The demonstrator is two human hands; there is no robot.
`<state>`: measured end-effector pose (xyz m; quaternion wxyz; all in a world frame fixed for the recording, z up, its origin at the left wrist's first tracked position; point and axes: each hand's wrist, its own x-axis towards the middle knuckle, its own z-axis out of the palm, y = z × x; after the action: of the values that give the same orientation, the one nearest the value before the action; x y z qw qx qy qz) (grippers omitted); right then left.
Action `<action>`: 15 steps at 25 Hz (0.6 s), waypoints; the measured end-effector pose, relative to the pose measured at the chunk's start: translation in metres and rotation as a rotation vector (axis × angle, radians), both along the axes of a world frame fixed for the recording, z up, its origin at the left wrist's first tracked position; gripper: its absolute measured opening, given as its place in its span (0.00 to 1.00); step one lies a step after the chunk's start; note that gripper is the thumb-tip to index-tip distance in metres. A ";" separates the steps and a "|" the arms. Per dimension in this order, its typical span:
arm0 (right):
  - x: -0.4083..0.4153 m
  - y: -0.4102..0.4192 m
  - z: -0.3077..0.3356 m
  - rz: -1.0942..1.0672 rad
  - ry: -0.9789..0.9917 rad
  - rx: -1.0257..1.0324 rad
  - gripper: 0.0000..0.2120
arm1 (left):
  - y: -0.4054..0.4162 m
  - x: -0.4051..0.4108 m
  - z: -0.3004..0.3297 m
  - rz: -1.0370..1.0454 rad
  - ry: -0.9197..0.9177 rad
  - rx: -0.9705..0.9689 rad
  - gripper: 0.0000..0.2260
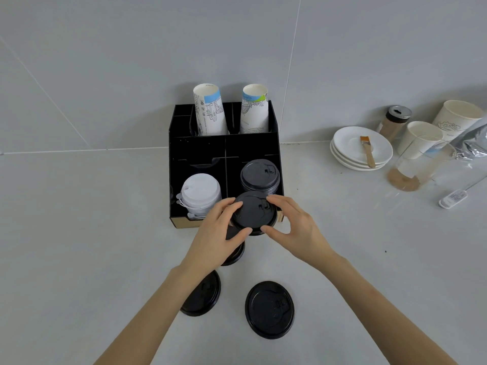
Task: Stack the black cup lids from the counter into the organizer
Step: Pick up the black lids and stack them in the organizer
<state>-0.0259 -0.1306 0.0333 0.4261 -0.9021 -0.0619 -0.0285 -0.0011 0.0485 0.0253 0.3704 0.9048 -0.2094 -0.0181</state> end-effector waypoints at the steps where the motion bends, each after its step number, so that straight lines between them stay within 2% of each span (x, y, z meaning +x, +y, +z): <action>1: 0.004 -0.002 0.002 -0.009 -0.004 -0.001 0.25 | -0.002 0.004 0.002 -0.003 -0.020 -0.004 0.24; 15: 0.069 -0.020 0.014 -0.086 -0.016 -0.055 0.24 | -0.037 0.069 0.010 0.086 -0.007 -0.060 0.22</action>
<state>0.0433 -0.1507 0.0470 0.3989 -0.9151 -0.0270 -0.0524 0.0682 0.0118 0.0349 0.3969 0.9015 -0.1724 0.0074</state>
